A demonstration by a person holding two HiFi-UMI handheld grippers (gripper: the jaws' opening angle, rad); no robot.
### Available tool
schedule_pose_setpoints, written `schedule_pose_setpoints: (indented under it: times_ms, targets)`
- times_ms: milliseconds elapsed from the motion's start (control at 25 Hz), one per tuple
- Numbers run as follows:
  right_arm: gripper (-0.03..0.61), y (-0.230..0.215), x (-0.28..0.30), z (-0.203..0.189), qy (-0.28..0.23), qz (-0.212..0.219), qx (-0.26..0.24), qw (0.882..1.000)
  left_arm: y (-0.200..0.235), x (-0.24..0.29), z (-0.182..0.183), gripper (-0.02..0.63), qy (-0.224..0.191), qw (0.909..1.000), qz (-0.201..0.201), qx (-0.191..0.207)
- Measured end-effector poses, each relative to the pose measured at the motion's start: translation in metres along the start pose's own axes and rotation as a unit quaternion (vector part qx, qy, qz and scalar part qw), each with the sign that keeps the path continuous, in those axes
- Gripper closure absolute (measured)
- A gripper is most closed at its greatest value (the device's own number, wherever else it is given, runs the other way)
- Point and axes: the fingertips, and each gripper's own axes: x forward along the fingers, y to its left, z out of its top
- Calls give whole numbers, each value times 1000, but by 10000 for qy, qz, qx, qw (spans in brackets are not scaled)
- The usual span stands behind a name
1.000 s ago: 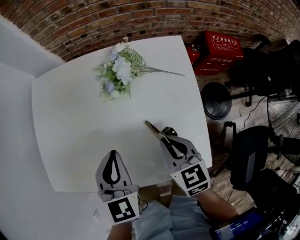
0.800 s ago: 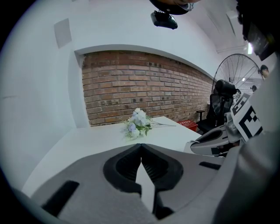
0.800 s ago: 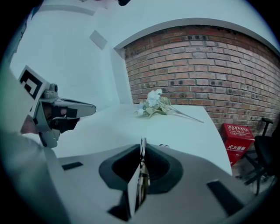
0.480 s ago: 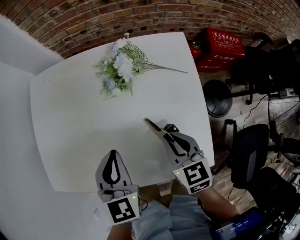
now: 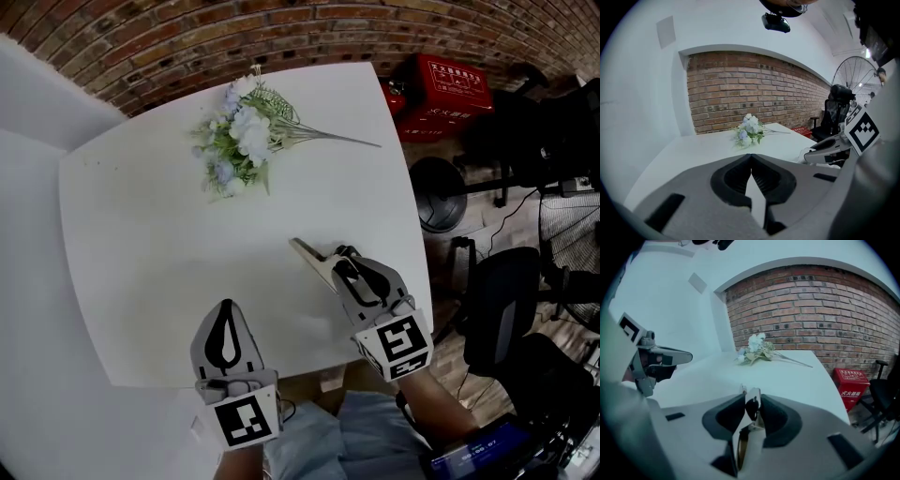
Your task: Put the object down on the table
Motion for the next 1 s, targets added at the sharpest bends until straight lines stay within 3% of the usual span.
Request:
schedule_pose_setpoints:
  times_ms: [560,800,1000]
  targets:
    - [413,-17,-3,0,-47,-182,141,9997,-5,-1,9,604,-53,10000,-35,70]
    - [422,-20,-31,41,-679,-277,-34,9973,-10,-16,37,604,-490,9983,133,274]
    - [455,-8,-70,90,-1178,-197,-229,9926,-14,-47,91,604,-1071,9925,369,451]
